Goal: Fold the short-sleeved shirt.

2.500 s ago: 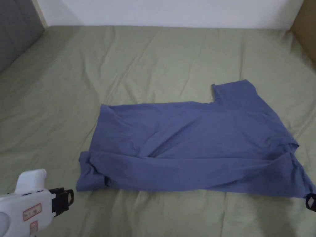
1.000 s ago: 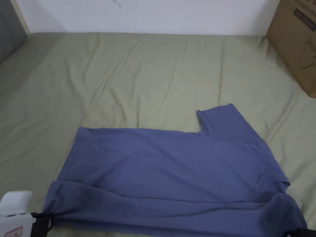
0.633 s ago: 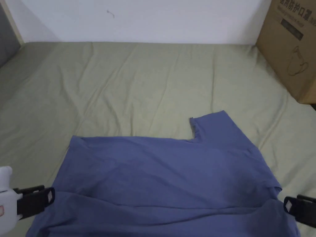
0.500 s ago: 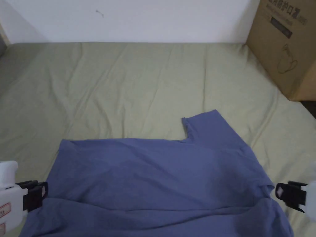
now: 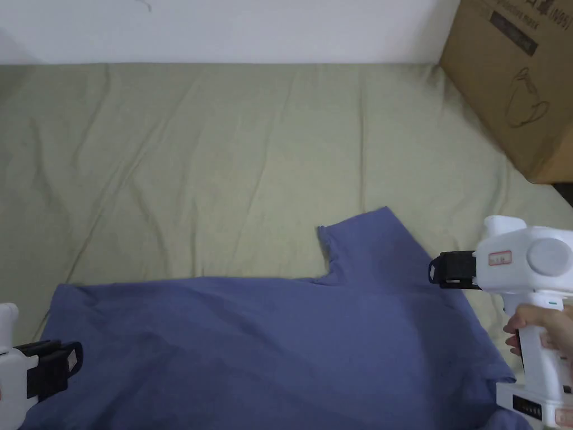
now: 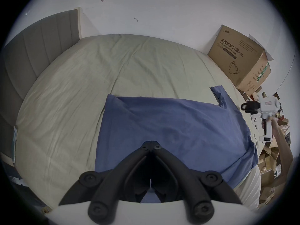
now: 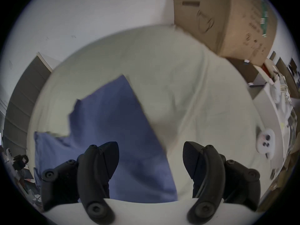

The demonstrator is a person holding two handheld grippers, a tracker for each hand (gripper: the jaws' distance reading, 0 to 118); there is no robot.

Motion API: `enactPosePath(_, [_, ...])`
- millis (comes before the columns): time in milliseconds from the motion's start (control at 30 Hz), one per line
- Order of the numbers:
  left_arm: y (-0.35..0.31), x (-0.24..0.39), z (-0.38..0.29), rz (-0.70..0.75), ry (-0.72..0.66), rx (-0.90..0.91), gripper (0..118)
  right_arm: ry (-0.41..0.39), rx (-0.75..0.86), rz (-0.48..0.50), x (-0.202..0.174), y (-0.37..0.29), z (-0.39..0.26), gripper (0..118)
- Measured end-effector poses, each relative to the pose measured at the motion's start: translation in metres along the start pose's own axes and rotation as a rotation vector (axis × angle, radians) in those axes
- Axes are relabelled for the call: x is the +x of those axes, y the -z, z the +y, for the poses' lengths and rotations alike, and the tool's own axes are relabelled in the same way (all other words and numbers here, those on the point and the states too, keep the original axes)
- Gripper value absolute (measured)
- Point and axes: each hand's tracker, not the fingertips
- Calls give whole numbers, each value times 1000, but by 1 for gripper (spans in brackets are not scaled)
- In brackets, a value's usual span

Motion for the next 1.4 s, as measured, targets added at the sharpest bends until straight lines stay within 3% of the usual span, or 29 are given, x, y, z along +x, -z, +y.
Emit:
enactPosePath(100, [10,0,5,1,2,-16,0,2,-161,-36,3,43,4,79])
enactPosePath(133, [14,-3,5,3,5,-17,0,-13,-143,-34,1,45,0,67])
enactPosePath(200, [17,-5,9,3,9,-25,0,-21,-117,-34,-6,28,4,62])
enactPosePath(233, [19,-7,12,-4,8,-31,0,-35,-88,-57,-8,23,6,45])
enactPosePath(267, [22,-12,14,-5,2,-37,7,-46,-68,-66,-10,20,7,14])
enactPosePath(300, [25,-14,19,2,-2,-45,28,-33,-75,-31,-10,16,5,4])
enactPosePath(333, [29,-16,26,10,-1,-56,72,-28,-94,-25,-12,19,6,4])
enactPosePath(367, [35,-20,32,14,1,-61,102,-31,-101,-27,-13,22,6,4])
enactPosePath(400, [41,-27,38,22,-4,-54,115,-31,-99,-33,-14,24,5,4])
enactPosePath(500, [62,-45,67,51,-73,-29,111,29,-94,-16,-8,20,5,4])
enactPosePath(633, [109,-61,96,108,-115,-89,108,34,-101,-1,-5,20,6,4])
enactPosePath(667, [122,-63,98,110,-123,-102,103,48,-103,-2,-5,20,6,4])
enactPosePath(733, [149,-63,100,126,-125,-188,82,50,-105,-6,-6,21,6,4])
enactPosePath(800, [170,-60,94,206,-56,-258,82,36,-107,-16,-9,21,6,4])
enactPosePath(867, [160,-51,103,205,-48,-240,61,23,-104,-22,-11,19,7,4])
enactPosePath(900, [155,-50,104,207,-35,-234,42,23,-105,-23,-11,17,8,4])
enactPosePath(933, [149,-46,102,221,4,-219,8,29,-105,-20,-11,13,9,4])
enactPosePath(967, [147,-44,103,251,20,-214,2,36,-102,-10,-10,10,10,4])
enactPosePath(1100, [124,-44,102,164,-44,-204,2,87,-76,52,-7,-14,14,4])
enactPosePath(1400, [5,-38,88,115,19,-52,2,76,37,155,3,-116,0,4])
